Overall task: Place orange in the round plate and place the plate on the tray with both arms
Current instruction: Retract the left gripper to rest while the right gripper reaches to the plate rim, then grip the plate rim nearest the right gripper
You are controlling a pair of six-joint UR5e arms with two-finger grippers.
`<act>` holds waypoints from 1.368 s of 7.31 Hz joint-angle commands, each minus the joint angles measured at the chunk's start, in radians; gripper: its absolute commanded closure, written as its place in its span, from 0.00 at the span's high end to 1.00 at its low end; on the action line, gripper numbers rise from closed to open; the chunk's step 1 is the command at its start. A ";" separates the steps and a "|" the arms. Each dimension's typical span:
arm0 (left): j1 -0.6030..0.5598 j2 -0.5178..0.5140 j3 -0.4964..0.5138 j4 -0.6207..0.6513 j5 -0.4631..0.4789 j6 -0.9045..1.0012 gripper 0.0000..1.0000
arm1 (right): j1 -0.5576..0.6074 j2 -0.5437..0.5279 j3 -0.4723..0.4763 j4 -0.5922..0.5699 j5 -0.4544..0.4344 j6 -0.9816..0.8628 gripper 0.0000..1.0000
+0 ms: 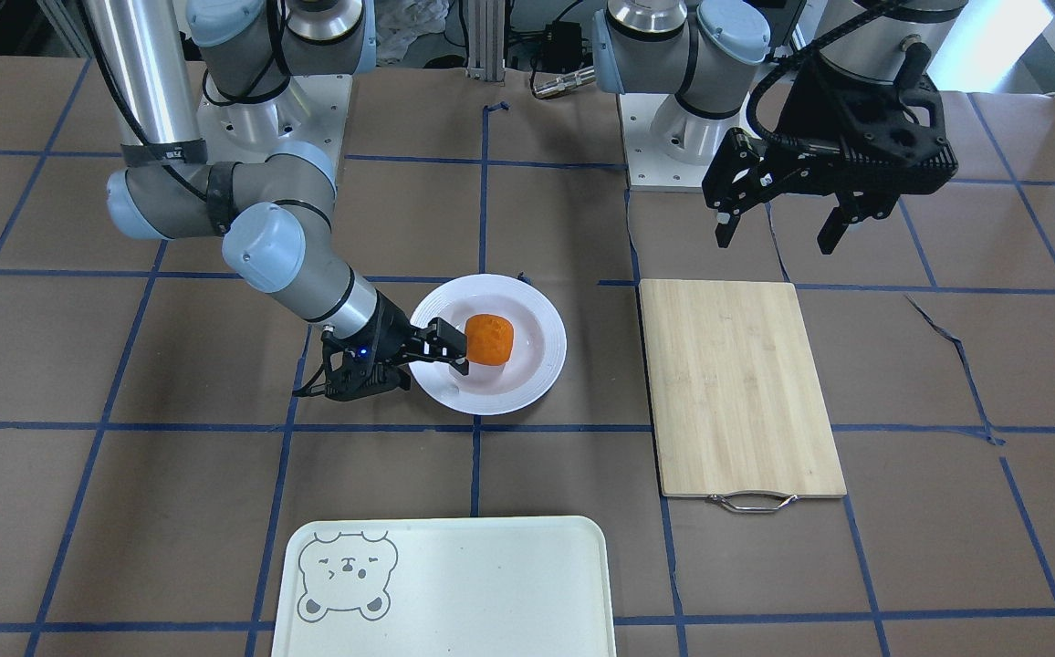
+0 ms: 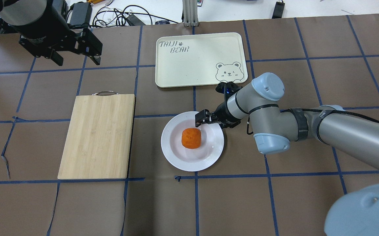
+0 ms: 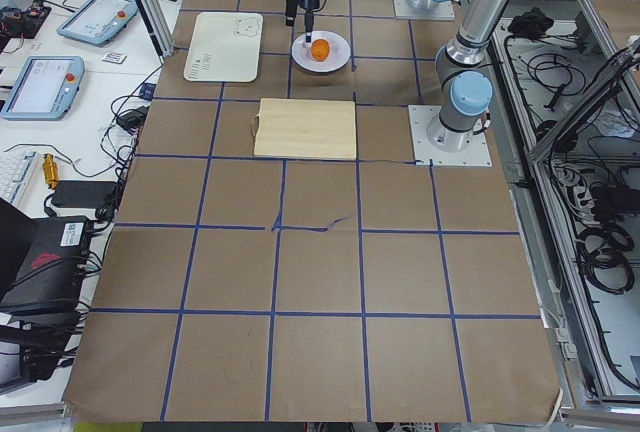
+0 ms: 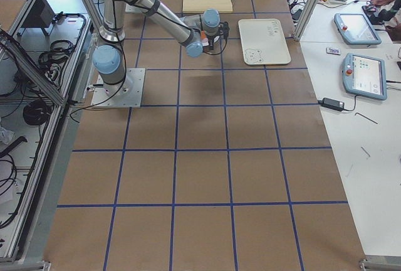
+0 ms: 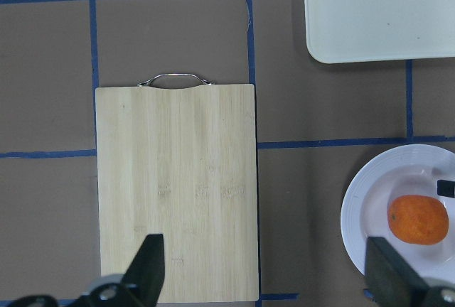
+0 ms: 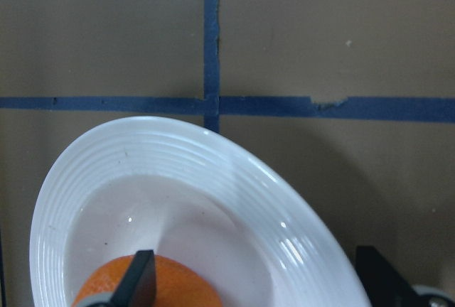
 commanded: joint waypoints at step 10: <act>0.005 0.000 0.006 0.000 -0.002 -0.002 1.00 | -0.012 -0.006 -0.009 -0.008 0.006 0.002 0.00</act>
